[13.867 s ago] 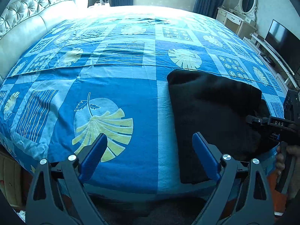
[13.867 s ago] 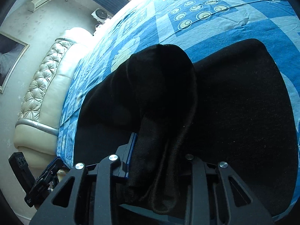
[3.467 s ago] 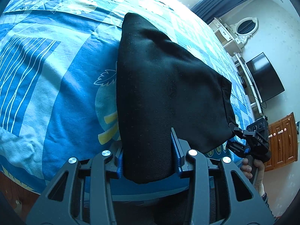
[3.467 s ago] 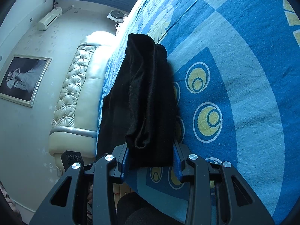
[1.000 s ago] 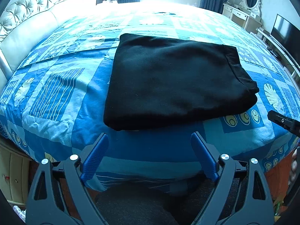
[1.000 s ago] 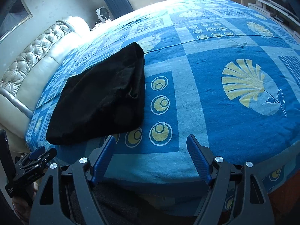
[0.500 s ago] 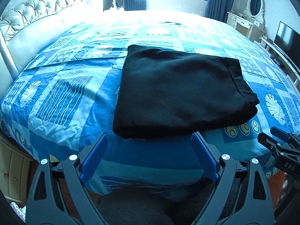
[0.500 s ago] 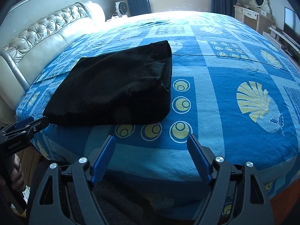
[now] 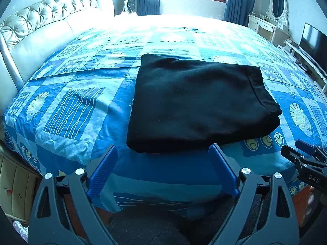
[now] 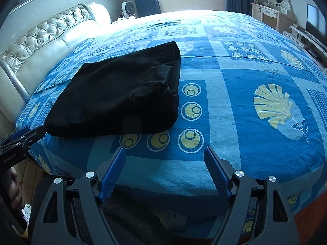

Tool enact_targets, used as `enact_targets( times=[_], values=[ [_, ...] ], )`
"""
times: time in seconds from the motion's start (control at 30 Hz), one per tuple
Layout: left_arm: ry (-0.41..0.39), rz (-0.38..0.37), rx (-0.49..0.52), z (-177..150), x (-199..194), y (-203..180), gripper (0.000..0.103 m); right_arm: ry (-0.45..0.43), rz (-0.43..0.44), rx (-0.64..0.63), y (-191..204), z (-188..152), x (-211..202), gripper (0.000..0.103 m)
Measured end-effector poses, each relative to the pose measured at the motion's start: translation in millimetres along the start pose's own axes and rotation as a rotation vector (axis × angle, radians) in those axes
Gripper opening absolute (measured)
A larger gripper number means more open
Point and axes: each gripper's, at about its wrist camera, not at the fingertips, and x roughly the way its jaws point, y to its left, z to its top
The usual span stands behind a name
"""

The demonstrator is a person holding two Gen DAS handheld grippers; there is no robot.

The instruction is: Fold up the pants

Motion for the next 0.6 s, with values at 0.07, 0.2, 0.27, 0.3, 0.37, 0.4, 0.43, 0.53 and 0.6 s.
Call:
enact_targets(
  times=[0.07, 0.2, 0.27, 0.3, 0.37, 0.4, 0.43, 0.53, 0.6],
  values=[
    [0.004, 0.001, -0.001, -0.8, 0.2, -0.4, 0.09, 0.004, -0.002, -0.001, -0.4, -0.3, 0.8, 0.078],
    [0.007, 0.004, -0.008, -0.7, 0.2, 1.0, 0.09, 0.002, -0.007, 0.0, -1.7, -1.3, 0.4, 0.078],
    [0.005, 0.005, -0.009, -0.2, -0.5, 2.2, 0.09, 0.002, -0.012, 0.001, -3.1, -1.8, 0.7, 0.078],
    [0.003, 0.006, -0.009, -0.1, -0.7, 2.7, 0.09, 0.003, -0.014, 0.005, -4.4, -2.1, 1.2, 0.078],
    [0.004, 0.007, -0.01, 0.1, -0.4, 3.0, 0.09, 0.011, -0.014, 0.012, -6.1, -2.8, 3.1, 0.078],
    [0.006, 0.004, -0.011, 0.0, 0.0, 3.2, 0.09, 0.015, -0.014, 0.015, -6.7, -3.2, 3.9, 0.078],
    [0.009, 0.003, -0.012, -0.3, 0.4, 3.4, 0.09, 0.017, -0.014, 0.018, -7.0, -3.7, 4.5, 0.078],
    [0.016, -0.002, -0.011, -0.9, 1.7, 2.8, 0.09, 0.02, -0.014, 0.01, -5.1, -4.7, 5.3, 0.078],
    [0.017, 0.005, -0.006, -1.8, 1.8, 1.6, 0.09, 0.02, -0.012, 0.006, -4.0, -4.8, 5.3, 0.078]
  ],
)
